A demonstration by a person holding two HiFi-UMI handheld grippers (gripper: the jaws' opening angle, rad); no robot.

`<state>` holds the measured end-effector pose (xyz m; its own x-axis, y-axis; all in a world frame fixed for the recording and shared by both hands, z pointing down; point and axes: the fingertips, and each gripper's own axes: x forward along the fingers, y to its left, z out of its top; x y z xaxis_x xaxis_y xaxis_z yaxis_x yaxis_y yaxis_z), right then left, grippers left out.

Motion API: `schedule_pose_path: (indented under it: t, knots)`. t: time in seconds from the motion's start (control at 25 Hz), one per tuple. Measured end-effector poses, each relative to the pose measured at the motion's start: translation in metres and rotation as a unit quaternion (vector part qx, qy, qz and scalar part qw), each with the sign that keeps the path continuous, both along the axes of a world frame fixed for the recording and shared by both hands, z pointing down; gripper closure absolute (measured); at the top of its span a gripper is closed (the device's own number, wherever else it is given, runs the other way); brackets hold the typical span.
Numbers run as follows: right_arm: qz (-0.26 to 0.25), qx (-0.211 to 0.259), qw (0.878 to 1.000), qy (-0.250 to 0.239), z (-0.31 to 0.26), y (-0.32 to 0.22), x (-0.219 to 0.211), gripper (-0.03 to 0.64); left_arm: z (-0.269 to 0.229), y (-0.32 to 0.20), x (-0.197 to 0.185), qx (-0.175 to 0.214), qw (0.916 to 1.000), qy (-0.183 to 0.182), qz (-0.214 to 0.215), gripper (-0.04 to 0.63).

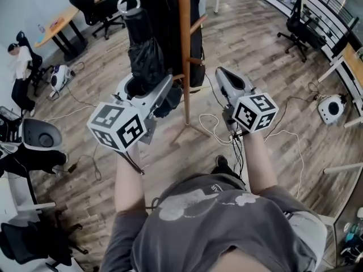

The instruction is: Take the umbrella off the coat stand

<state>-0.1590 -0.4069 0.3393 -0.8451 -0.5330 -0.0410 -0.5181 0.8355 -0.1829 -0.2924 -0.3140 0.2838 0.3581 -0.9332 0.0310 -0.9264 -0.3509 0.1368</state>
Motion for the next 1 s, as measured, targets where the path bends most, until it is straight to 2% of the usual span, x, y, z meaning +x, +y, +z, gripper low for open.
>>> schedule_pose_path:
  t: [0.24,0.48,0.76,1.0]
  knots:
    - [0.038,-0.027,0.999,0.026,0.026,0.048,-0.007,0.618,0.036,0.035,-0.020,-0.030,0.9984,0.025,0.041,0.316]
    - [0.074,-0.055,0.994,0.057,0.053,0.085,0.002,0.618,0.080,0.059,-0.025,-0.064,0.9945,0.019,0.081,0.316]
    - [0.072,-0.073,0.992,0.075,0.077,0.104,0.010,0.618,0.114,0.074,-0.004,-0.086,0.9909,0.039,0.096,0.316]
    - [0.056,-0.089,0.992,0.072,0.083,0.120,0.021,0.618,0.126,0.091,0.017,-0.093,0.9907,0.051,0.085,0.316]
